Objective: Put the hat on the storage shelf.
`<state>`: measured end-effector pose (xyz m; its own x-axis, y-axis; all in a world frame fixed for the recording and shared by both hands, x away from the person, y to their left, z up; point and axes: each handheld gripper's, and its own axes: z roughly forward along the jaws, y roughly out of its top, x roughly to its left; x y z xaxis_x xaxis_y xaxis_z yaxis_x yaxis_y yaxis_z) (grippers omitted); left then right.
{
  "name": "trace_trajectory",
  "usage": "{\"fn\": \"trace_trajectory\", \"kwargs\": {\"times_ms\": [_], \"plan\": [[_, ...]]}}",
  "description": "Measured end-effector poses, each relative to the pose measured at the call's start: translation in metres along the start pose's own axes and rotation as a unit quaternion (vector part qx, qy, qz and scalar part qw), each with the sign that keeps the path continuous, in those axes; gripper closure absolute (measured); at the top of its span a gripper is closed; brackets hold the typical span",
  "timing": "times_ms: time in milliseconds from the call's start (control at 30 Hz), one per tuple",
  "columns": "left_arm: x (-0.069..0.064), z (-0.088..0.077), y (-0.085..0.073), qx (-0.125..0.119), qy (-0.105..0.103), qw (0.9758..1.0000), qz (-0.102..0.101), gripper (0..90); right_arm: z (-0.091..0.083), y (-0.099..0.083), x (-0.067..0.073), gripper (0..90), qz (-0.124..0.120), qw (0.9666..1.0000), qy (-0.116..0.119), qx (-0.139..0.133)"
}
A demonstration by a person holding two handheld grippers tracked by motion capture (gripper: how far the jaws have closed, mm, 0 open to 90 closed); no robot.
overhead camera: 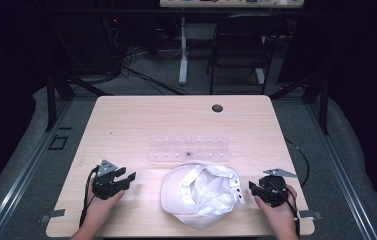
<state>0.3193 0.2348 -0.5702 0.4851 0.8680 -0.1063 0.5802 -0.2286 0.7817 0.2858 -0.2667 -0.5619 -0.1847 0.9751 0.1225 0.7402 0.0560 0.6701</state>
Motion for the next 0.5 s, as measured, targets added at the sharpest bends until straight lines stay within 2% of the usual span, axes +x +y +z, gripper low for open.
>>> {"fn": "trace_trajectory", "kwargs": {"times_ms": [33,233,333,433,500], "plan": [[0.000,0.000,0.000,0.000,-0.001,1.0000,0.001,51.7,0.000,0.001,0.001,57.5,0.001,1.0000,-0.003,0.003],[0.001,0.001,0.002,0.001,0.001,0.9999,0.011,51.4,-0.007,0.014,-0.002,59.1,0.007,0.9989,0.019,0.042],[0.002,0.001,0.002,0.001,-0.001,0.9999,0.012,51.4,-0.012,0.020,-0.004,58.5,-0.004,0.9978,0.028,0.060],[0.002,0.001,0.002,0.002,-0.003,0.9999,0.014,51.1,-0.016,0.025,-0.002,54.6,-0.011,0.9976,0.023,0.065],[0.001,0.001,0.002,0.001,-0.004,0.9999,0.011,51.2,-0.019,0.031,-0.001,52.6,0.006,0.9958,0.016,0.090]]}}
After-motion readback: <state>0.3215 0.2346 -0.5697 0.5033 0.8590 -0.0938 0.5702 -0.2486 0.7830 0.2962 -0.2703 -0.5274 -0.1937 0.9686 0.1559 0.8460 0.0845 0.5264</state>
